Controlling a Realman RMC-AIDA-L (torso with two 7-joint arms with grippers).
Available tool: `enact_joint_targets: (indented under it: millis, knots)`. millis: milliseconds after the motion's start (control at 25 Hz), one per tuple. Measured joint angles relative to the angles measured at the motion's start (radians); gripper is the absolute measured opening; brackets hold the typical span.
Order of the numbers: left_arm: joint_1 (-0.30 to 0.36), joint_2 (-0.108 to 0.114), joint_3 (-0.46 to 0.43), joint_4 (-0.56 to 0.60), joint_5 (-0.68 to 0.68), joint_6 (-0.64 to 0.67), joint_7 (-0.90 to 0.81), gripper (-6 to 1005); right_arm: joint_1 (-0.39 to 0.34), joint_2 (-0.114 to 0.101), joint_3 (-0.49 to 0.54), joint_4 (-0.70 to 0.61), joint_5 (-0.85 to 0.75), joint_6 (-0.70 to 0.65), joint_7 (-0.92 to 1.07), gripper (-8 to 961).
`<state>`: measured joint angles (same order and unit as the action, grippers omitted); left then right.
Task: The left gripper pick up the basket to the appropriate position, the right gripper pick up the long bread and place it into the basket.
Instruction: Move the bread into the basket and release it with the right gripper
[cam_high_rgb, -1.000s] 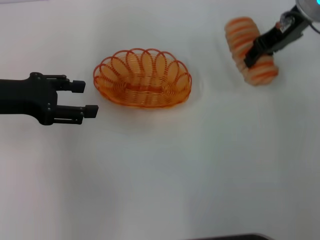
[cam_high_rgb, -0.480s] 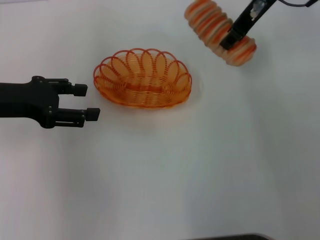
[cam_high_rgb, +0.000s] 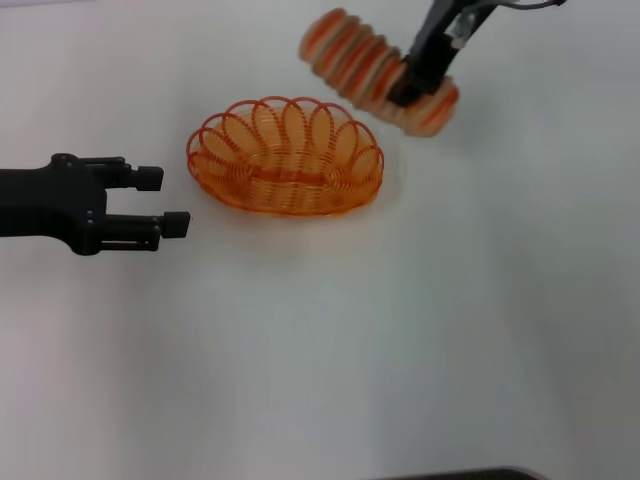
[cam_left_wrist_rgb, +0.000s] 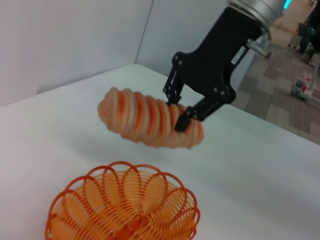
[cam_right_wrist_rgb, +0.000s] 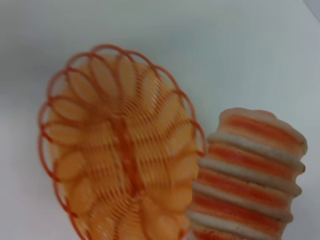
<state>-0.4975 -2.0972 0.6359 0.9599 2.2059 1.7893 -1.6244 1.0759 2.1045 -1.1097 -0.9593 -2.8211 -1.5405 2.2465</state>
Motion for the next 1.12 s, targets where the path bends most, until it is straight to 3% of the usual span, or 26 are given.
enact_joint_targets:
  millis: [360, 1120]
  knots:
    - [0.001, 0.001, -0.004, -0.001, 0.000, 0.000, -0.003, 765, 0.009, -0.010, -0.151, 0.003, 0.205, -0.023, -0.030, 278]
    - [0.001, -0.002, -0.004, 0.000, 0.000, -0.004, -0.003, 766, -0.004, -0.003, -0.220, 0.027, 0.221, 0.034, -0.114, 222]
